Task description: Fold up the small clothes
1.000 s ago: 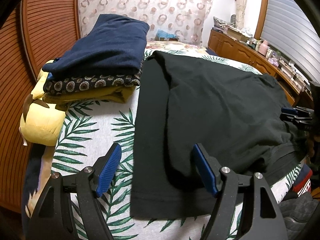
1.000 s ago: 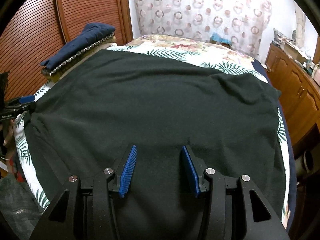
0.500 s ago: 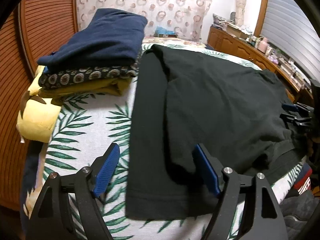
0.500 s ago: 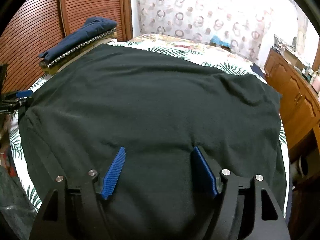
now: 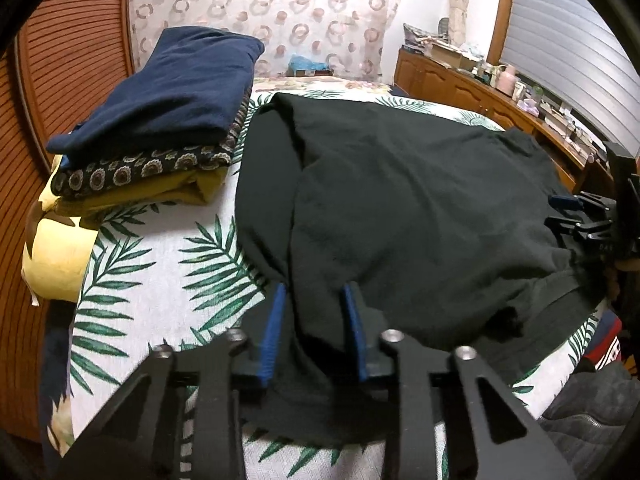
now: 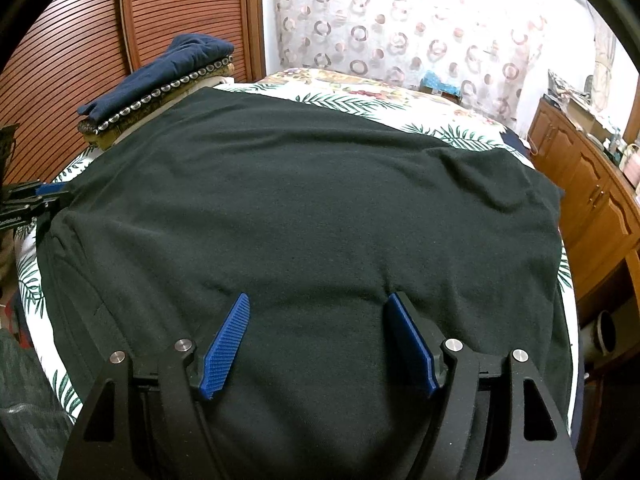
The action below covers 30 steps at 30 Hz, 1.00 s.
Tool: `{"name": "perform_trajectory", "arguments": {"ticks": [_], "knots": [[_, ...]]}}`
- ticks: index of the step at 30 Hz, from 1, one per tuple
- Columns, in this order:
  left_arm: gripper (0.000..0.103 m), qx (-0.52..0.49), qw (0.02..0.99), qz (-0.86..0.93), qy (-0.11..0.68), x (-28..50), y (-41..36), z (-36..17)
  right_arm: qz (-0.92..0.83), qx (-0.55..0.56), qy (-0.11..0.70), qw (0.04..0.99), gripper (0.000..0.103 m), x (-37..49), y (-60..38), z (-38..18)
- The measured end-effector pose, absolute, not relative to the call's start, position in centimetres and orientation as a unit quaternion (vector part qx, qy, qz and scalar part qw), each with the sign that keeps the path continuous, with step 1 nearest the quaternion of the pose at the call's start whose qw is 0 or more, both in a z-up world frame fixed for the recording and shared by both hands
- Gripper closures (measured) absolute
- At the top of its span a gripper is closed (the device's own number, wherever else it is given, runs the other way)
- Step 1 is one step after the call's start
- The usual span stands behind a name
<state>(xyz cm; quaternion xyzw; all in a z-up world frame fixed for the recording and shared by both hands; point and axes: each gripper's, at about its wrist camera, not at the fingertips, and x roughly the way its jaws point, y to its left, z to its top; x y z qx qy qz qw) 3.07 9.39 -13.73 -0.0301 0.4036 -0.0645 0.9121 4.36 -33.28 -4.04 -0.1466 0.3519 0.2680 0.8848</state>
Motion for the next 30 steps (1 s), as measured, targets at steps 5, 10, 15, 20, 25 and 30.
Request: {"name": "perform_trajectory", "arguments": {"ticks": [5, 10, 15, 20, 25, 30], "knots": [[0.092, -0.037, 0.913, -0.073, 0.4, 3.2, 9.4, -13.3, 0.269, -0.146, 0.351, 0.885, 0.029, 4.4, -33.5, -4.1], [0.093, -0.039, 0.925, -0.078, 0.369, 2.8, 8.5, -11.6, 0.269, -0.146, 0.351, 0.885, 0.029, 4.3, -33.5, -4.2], [0.094, -0.041, 0.937, -0.096, 0.333, 3.1, 7.3, -8.9, 0.27, -0.145, 0.351, 0.884, 0.029, 4.3, -33.6, -4.1], [0.095, -0.028, 0.946, -0.133, 0.294, 4.3, 5.0, -5.6, 0.269, -0.144, 0.352, 0.885, 0.029, 4.1, -34.1, -4.0], [0.095, -0.011, 0.946, -0.176, 0.272, 5.7, 1.9, -3.3, 0.271, -0.117, 0.354, 0.887, 0.029, 3.6, -35.9, -2.9], [0.096, 0.004, 0.939, -0.224, 0.26, 7.6, -1.8, -1.4, 0.245, -0.106, 0.33, 0.905, 0.029, 1.9, -39.4, -1.0]]}}
